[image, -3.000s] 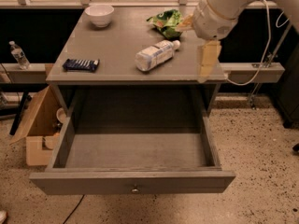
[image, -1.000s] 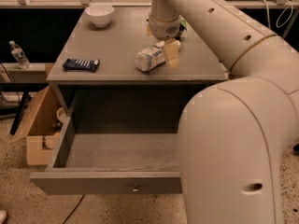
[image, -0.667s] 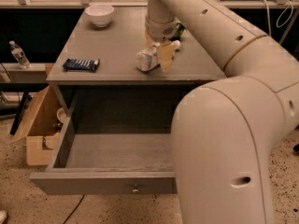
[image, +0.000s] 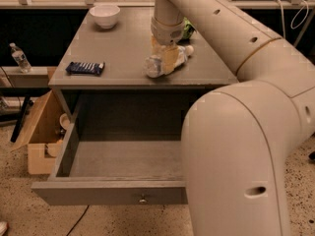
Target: Place blue plastic bottle into top drawer
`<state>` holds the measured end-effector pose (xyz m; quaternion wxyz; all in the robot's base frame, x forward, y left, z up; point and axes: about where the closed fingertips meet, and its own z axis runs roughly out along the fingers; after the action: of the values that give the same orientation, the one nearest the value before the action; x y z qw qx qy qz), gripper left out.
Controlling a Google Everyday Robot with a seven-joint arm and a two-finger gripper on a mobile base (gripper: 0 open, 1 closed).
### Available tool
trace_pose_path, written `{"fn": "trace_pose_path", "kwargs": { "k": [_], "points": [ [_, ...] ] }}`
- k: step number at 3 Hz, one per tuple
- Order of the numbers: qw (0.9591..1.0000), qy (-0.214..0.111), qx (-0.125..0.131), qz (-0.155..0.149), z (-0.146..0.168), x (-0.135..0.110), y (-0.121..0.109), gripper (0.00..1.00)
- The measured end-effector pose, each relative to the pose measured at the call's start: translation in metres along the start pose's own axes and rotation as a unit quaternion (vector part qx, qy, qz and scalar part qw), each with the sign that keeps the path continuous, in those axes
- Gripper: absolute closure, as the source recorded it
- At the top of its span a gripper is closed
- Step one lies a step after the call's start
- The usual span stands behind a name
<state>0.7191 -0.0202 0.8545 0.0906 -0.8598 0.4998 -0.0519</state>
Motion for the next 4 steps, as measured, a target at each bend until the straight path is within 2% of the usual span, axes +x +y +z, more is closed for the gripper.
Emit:
{"fn": "trace_pose_path", "kwargs": {
  "k": [1,2,3,4],
  "points": [
    [0.9985,-0.039,0.036,0.016,-0.039,-0.005,0.027,1.00],
    [0.9942,-0.065,0.050,0.070,-0.072,0.001,0.071,1.00],
    [0.9845,-0.095,0.040,0.142,-0.082,0.007,0.115,1.00],
    [0.9842,-0.098,0.040,0.142,-0.081,0.006,0.115,1.00]
  ]
}}
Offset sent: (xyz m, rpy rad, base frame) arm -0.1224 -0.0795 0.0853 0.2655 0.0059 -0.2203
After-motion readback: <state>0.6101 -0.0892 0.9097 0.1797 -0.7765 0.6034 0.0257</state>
